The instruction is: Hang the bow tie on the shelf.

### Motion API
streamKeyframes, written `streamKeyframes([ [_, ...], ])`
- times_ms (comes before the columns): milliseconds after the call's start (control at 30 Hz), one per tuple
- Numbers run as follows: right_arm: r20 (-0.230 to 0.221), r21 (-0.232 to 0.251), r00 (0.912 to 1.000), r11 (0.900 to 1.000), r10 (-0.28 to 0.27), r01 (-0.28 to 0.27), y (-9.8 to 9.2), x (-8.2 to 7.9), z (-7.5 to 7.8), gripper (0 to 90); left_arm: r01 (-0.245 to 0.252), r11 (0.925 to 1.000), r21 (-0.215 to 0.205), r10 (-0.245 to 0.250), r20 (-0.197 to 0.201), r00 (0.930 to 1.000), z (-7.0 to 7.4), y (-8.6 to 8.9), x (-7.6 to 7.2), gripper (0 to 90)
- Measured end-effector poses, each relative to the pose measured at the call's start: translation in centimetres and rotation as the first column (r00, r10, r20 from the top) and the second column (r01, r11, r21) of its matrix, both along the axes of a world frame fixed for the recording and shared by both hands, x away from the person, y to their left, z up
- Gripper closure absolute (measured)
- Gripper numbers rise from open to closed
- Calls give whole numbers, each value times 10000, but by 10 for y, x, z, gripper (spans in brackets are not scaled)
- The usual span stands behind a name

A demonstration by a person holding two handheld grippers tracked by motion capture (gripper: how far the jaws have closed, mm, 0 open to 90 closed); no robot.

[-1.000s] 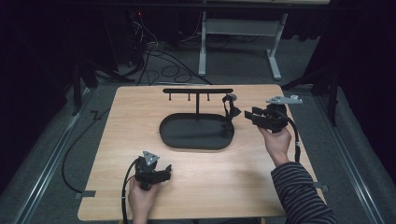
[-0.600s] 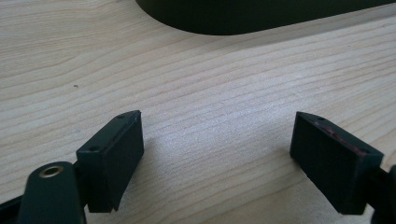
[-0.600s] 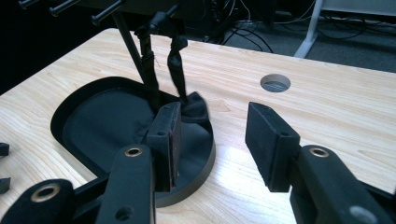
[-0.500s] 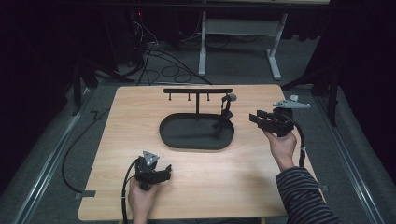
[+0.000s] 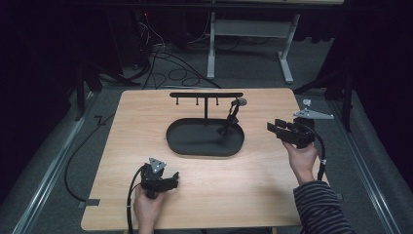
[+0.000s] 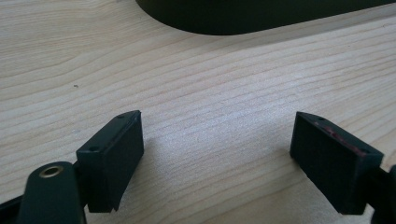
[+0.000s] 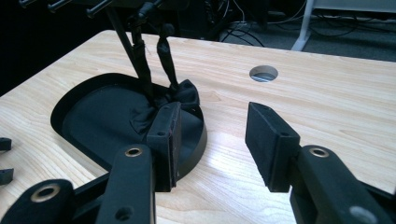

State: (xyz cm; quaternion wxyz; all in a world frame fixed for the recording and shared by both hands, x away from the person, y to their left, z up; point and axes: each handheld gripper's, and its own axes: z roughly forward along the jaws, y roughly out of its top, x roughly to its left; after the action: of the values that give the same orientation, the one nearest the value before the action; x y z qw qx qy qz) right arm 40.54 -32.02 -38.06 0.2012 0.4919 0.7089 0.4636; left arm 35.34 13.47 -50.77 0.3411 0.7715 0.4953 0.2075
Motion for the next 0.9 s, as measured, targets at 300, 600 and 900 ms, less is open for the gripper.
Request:
streamKeyframes([
  [300,18,135,9998,9998,-176,175,-11,-10,-4,577,-7,10000,-4,7,-2,10000,0,0,0,178],
  [600,42,234,9995,9992,-314,313,-20,-20,-7,579,-2,10000,-3,2,2,10000,0,0,0,178],
  [900,99,364,9991,9985,-411,407,-26,-28,-10,579,-5,10000,0,5,1,10000,0,0,0,178],
])
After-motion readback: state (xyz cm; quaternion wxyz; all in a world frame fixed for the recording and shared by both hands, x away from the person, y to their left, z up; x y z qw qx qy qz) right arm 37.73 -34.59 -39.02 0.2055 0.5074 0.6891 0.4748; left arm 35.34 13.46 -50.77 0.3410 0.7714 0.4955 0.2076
